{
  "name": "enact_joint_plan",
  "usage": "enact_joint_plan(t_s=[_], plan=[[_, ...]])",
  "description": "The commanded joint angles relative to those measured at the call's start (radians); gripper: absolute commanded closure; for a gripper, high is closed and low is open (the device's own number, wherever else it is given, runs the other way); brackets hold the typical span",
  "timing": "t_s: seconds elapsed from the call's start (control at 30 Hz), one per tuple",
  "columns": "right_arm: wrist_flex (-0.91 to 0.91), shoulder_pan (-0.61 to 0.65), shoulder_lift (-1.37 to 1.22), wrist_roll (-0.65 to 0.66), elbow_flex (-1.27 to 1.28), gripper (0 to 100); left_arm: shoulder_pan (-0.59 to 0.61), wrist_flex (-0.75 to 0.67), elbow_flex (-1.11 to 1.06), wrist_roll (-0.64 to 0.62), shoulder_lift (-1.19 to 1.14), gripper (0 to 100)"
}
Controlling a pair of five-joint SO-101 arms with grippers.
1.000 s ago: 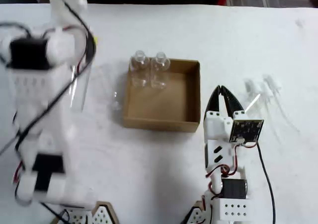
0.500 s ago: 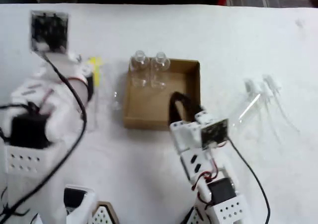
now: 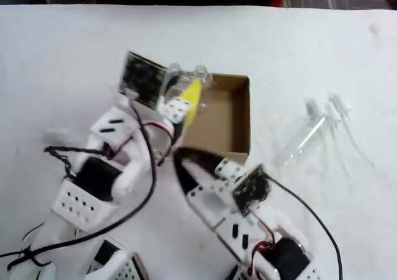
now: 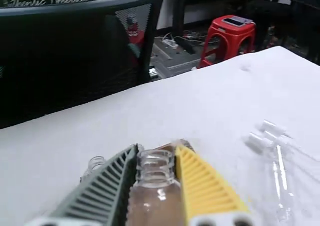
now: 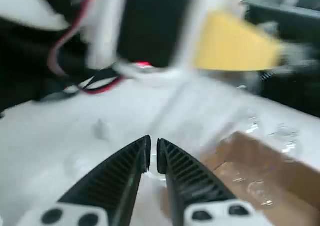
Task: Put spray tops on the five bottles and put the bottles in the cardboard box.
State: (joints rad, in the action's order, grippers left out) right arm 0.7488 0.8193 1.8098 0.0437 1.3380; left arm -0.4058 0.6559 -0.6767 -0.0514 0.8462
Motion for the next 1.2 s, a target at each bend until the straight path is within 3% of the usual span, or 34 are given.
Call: enact_joint_plan(t_s=[0.0,0.3,0.67,1.17], plan=[[0.025,0.036,-0.005,0.011,-0.055,98.1,-0.097,-0.08,-0.008,0.054,0.028,97],[-0.012,-0.116,-0.005,0.005,-0.005,98.1,-0.131,-0.051,-0.008,0.052,0.031,97],[-0.406,-0.348,-0.005,0.011,0.265,98.1,-0.134,0.003,-0.005,0.052,0.038,97],[-0.435,-0.372,-0.004,0.014,0.285,98.1,-0.131,0.002,0.037,0.06,0.028,97]])
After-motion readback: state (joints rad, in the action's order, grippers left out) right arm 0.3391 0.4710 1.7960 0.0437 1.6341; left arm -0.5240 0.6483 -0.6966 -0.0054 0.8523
